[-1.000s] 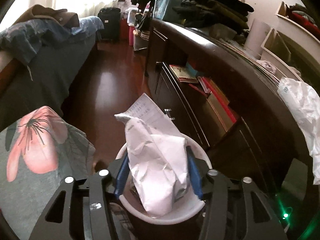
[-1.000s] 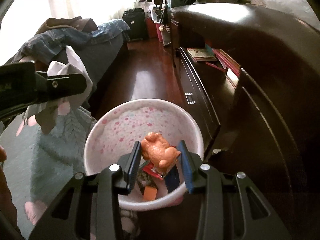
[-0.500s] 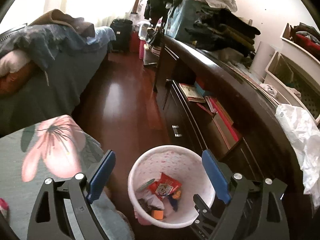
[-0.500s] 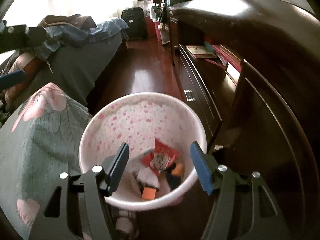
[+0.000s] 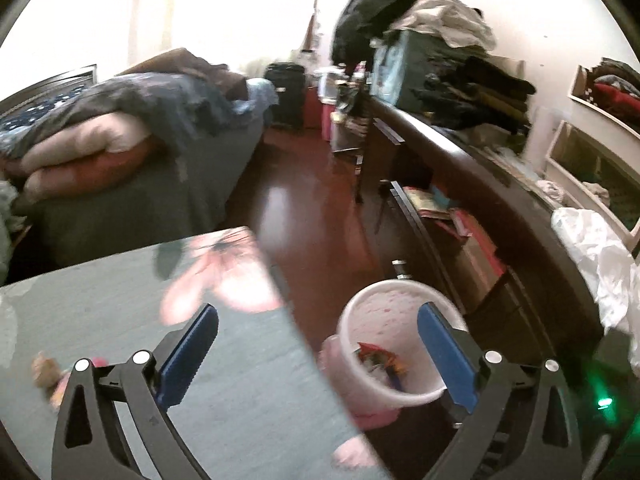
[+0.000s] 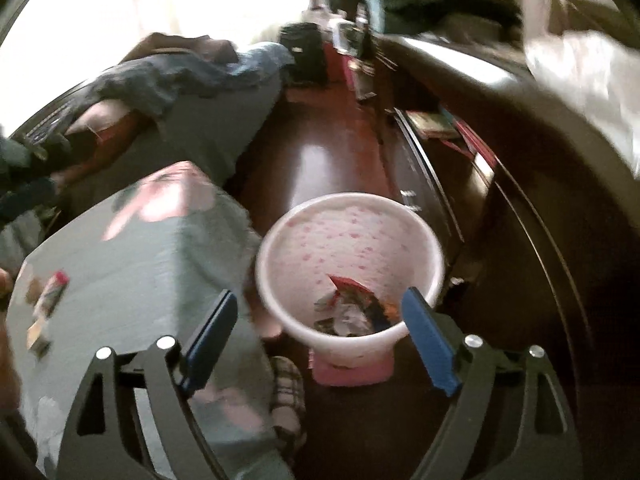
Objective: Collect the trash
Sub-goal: 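Return both tools to the table over the remaining trash, then grasp the tan crumpled cloth with the left tool while the right tool grasps the pink-capped glue stick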
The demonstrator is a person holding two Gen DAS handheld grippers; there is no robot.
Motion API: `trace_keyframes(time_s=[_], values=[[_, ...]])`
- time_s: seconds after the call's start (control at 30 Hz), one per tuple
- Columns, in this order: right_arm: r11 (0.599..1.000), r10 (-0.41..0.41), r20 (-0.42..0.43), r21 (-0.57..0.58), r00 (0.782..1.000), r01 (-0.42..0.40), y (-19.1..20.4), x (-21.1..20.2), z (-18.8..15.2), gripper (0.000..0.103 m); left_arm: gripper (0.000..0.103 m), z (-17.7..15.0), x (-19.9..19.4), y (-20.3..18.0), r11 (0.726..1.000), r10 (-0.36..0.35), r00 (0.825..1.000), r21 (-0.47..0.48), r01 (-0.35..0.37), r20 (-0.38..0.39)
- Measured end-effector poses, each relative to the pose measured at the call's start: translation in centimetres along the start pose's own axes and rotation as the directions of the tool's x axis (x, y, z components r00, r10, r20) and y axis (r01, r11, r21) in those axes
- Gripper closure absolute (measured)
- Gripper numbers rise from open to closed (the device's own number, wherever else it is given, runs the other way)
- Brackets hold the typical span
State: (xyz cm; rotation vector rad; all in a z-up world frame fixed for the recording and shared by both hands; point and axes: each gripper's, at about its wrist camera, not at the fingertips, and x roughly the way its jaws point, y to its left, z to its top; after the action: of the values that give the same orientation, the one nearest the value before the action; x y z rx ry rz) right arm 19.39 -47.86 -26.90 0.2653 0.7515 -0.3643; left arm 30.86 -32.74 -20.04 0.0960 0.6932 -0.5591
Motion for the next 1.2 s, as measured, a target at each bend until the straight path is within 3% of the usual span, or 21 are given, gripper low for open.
trace_keyframes(time_s=[0.27,0.4,0.53,0.6,0.67,0.83,0.97,1.03,1.1,1.13,1.2], values=[[0.983,0.101,-0.021,-0.155,0.995,-0.103,7.2,-2.5,-1.0,0.013,0.004,-3.3,-3.2,8.9,0.976,0.177,0.983,-0.12,-0.181,-0.046],[0.971,0.129,-0.041,-0.198,0.991,-0.134,10.2,-2.6,-1.6,0.013,0.004,-4.5,-3.6,14.1,0.936,0.285,0.955,-0.188,-0.297,-0.088],[0.956,0.16,-0.049,-0.241,0.986,-0.167,13.4,-2.7,-2.1,0.013,0.004,-5.3,-2.4,19.9,0.875,0.362,0.919,-0.285,-0.392,-0.154],[0.947,0.175,-0.057,-0.263,0.983,-0.184,15.0,-2.6,-2.3,0.013,0.004,-5.7,-1.3,22.3,0.847,0.382,0.903,-0.316,-0.426,-0.194],[0.937,0.187,-0.065,-0.286,0.98,-0.198,16.5,-2.4,-2.6,0.013,0.004,-6.0,-0.2,23.8,0.837,0.379,0.898,-0.331,-0.435,-0.221],[0.92,0.201,-0.087,-0.325,0.976,-0.219,19.7,-1.9,-3.0,0.013,0.006,-7.4,1.8,26.1,0.828,0.336,0.903,-0.373,-0.418,-0.267],[0.904,0.217,-0.113,-0.351,0.97,-0.243,22.3,-1.1,-3.4,0.013,0.027,-7.8,2.0,26.8,0.833,0.327,0.908,-0.374,-0.408,-0.263],[0.898,0.23,-0.128,-0.355,0.965,-0.261,23.6,-0.6,-3.4,0.013,0.041,-7.9,2.0,26.6,0.835,0.351,0.897,-0.343,-0.429,-0.267],[0.896,0.236,-0.142,-0.352,0.961,-0.272,24.6,-0.1,-3.4,0.013,0.062,-7.8,1.9,26.6,0.839,0.363,0.894,-0.325,-0.436,-0.263],[0.896,0.24,-0.146,-0.348,0.96,-0.277,25.1,0.1,-3.3,0.013,0.071,-7.8,1.7,26.8,0.843,0.356,0.898,-0.325,-0.428,-0.26],[0.896,0.254,-0.158,-0.334,0.954,-0.294,26.2,0.6,-3.0,0.013,0.079,-7.9,1.2,27.6,0.847,0.323,0.911,-0.353,-0.399,-0.255]])
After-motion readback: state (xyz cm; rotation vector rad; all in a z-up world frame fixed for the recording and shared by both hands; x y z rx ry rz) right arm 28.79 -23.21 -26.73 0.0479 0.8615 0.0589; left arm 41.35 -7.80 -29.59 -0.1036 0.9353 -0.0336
